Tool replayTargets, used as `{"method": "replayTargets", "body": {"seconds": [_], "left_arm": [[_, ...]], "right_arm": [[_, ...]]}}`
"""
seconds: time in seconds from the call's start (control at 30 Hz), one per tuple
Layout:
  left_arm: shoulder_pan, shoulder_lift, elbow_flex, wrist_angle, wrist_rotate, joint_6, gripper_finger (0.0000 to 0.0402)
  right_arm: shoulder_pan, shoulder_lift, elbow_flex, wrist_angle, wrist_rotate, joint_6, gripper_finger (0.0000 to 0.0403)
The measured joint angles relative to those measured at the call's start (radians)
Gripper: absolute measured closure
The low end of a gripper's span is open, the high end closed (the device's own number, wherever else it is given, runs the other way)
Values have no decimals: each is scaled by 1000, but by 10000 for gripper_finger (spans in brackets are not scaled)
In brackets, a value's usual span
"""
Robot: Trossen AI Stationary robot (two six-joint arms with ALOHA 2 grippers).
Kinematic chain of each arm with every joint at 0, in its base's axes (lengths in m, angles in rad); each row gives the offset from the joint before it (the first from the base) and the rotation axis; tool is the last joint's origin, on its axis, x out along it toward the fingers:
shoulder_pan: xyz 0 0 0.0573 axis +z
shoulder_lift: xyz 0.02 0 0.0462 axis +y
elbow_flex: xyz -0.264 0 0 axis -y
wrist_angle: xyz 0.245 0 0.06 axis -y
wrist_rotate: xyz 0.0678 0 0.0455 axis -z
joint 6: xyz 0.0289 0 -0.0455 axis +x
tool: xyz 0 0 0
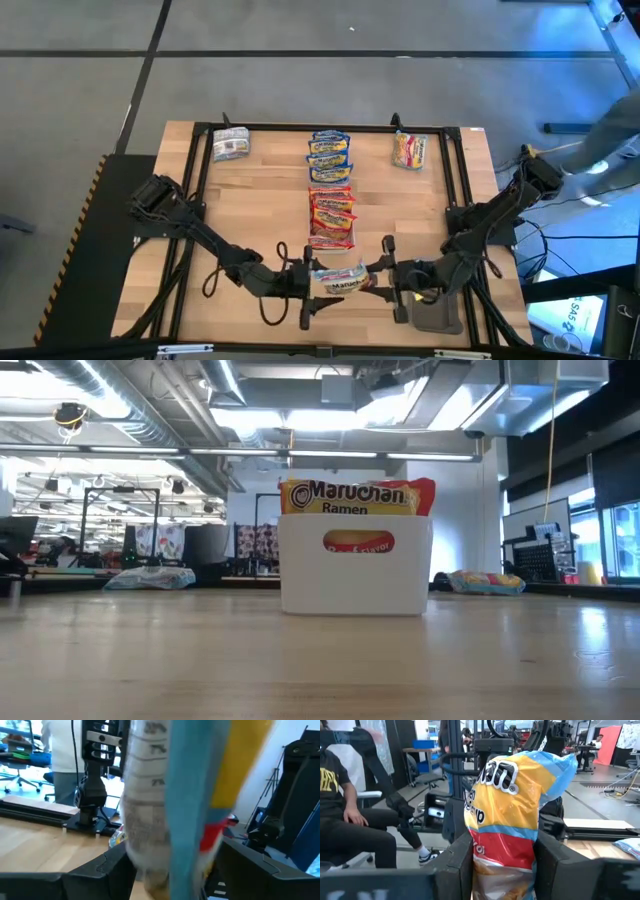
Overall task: Sort Maruchan noodles
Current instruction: Put the light blue noodle pack into the black bin
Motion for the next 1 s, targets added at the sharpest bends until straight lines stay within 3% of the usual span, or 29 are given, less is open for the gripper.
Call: {"method": "replayTargets", "body": {"seconds": [0.17, 0.53, 0.7, 0.87, 1.0], "left_arm": [[8, 0, 0, 3, -3, 7, 172], [6, 0, 0, 5, 0, 37, 274], [1, 0, 0, -14, 3, 34, 277], [-19, -1, 0, -77, -28, 13, 277], [-37, -1, 0, -194, -36, -37, 278]], "right_arm": [[-26, 27, 0, 34, -21, -4, 276], [-33, 27, 0, 42, -34, 17, 261], [-31, 26, 0, 3, -23, 24, 199], [-4, -41, 0, -181, -20, 78, 120], [20, -117, 0, -340, -39, 188, 83]]}}
